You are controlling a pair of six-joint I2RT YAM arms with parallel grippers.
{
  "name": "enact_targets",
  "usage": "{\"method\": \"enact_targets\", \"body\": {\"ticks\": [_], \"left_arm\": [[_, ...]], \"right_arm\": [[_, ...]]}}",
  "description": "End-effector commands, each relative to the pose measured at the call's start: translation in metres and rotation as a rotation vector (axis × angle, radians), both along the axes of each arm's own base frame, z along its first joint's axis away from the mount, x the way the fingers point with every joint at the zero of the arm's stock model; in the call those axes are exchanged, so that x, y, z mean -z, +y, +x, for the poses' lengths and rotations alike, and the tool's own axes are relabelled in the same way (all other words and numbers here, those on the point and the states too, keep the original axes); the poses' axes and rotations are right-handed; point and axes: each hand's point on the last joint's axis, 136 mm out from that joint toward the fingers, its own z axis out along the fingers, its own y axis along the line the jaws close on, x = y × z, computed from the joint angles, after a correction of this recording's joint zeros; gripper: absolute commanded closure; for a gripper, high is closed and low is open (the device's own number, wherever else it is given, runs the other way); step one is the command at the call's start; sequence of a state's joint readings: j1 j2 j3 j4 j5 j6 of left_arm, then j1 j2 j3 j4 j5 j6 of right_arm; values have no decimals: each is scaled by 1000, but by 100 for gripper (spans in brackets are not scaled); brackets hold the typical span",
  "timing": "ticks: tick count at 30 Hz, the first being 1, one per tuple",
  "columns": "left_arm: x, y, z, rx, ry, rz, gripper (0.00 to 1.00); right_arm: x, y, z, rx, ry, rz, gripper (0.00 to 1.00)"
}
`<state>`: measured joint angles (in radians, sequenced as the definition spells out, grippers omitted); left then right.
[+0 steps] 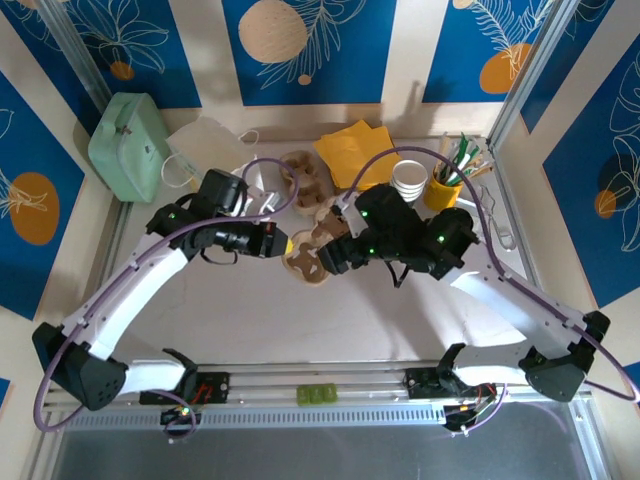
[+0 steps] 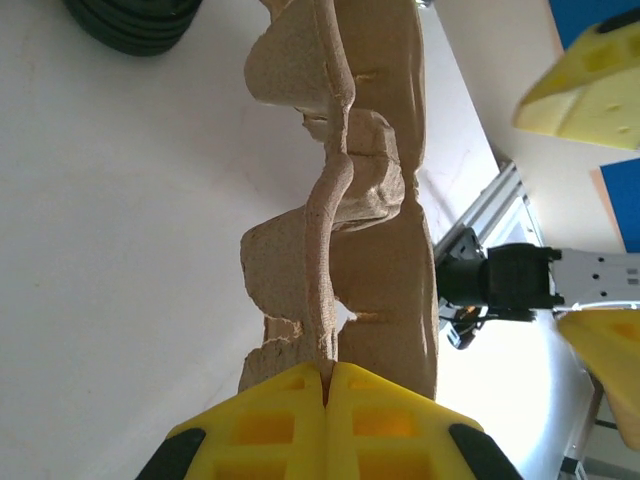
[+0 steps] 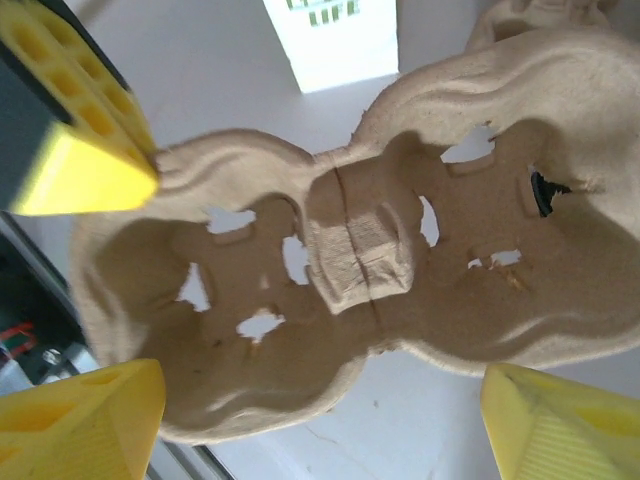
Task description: Pack the takeout coffee
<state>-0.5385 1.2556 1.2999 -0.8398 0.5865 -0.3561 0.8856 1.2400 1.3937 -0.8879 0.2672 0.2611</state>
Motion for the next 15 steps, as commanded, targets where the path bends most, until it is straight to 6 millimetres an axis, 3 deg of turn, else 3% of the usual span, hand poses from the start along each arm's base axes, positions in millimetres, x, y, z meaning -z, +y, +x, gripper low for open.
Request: {"method": "enact_targets", "body": {"ticks": [1,15], "left_arm": [[-8,4,-19,60,-4,-38,100],[-10,8,-33,83,-33,-75,100]], "right_arm": [[2,-14,4,44,-54,-142,17],[13,29,8,6,-97,-238,24]]}}
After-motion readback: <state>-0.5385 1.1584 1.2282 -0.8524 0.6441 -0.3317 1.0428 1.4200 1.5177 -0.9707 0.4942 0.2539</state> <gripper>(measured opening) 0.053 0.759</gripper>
